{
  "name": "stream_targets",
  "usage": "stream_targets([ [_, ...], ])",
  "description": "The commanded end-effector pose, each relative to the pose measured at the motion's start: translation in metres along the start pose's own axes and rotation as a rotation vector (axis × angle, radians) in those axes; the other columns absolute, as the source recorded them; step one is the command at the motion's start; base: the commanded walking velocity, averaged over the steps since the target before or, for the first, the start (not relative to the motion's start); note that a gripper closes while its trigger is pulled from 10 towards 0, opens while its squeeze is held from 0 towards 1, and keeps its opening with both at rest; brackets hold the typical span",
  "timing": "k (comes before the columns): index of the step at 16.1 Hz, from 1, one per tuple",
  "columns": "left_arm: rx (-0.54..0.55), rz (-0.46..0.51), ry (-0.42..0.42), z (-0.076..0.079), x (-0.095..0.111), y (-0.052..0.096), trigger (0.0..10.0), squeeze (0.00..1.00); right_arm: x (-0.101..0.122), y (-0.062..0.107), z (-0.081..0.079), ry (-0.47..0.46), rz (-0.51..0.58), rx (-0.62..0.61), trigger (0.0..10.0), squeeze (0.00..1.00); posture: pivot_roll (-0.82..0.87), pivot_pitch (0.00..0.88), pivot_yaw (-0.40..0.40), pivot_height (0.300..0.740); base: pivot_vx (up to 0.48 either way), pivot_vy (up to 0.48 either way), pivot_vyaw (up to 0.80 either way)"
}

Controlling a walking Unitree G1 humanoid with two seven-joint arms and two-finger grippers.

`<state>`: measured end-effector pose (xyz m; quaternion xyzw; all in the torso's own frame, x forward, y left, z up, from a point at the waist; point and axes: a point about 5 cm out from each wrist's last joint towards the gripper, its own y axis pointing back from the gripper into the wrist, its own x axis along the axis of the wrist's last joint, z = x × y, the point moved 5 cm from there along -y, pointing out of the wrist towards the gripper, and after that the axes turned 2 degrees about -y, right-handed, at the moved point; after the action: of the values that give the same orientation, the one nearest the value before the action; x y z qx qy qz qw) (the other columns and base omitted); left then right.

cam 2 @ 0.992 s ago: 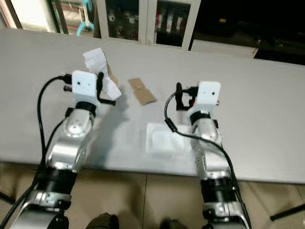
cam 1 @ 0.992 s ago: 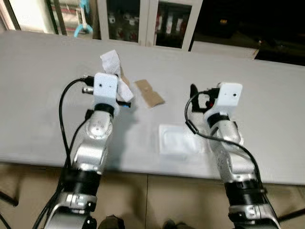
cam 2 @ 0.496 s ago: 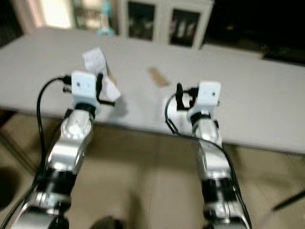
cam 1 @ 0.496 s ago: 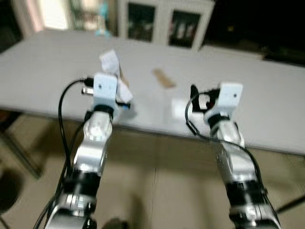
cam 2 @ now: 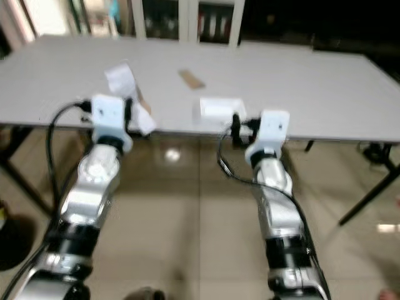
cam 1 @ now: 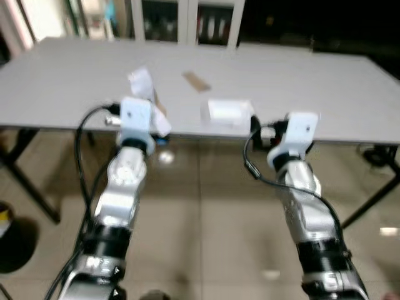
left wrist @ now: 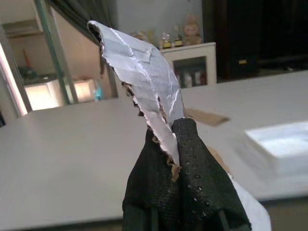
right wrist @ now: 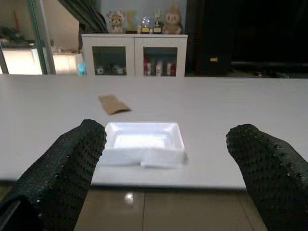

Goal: Picking trash to rubbish bin

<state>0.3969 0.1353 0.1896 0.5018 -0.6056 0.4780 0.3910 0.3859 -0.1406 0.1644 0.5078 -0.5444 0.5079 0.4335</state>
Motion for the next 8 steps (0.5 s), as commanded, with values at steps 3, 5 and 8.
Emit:
stream_targets([
  [3, -0.005, 0.013, -0.009, 0.001, 0.0059, -0.0023, 10.0, 0.0, 0.0055, -0.0013, 0.0011, -0.008, 0.015, -0.001, 10.0, 0.0, -0.02, 0.022, -0.063, 0.74, -0.269, 0.0, 0.0],
  [5, -0.004, 0.009, -0.013, 0.0004, 0.0046, -0.0019, 10.0, 0.0, 0.0046, -0.0006, 0.0004, -0.012, 0.012, 0.002, 10.0, 0.0, -0.02, 0.024, -0.062, 0.74, -0.27, 0.0, 0.0],
  [8, -0.005, -0.005, -0.021, 0.0013, 0.0014, -0.0018, 10.0, 0.0, -0.0022, 0.0002, 0.0009, -0.012, -0.017, 0.005, 10.0, 0.0, -0.02, 0.029, -0.064, 0.74, -0.178, 0.0, 0.0],
])
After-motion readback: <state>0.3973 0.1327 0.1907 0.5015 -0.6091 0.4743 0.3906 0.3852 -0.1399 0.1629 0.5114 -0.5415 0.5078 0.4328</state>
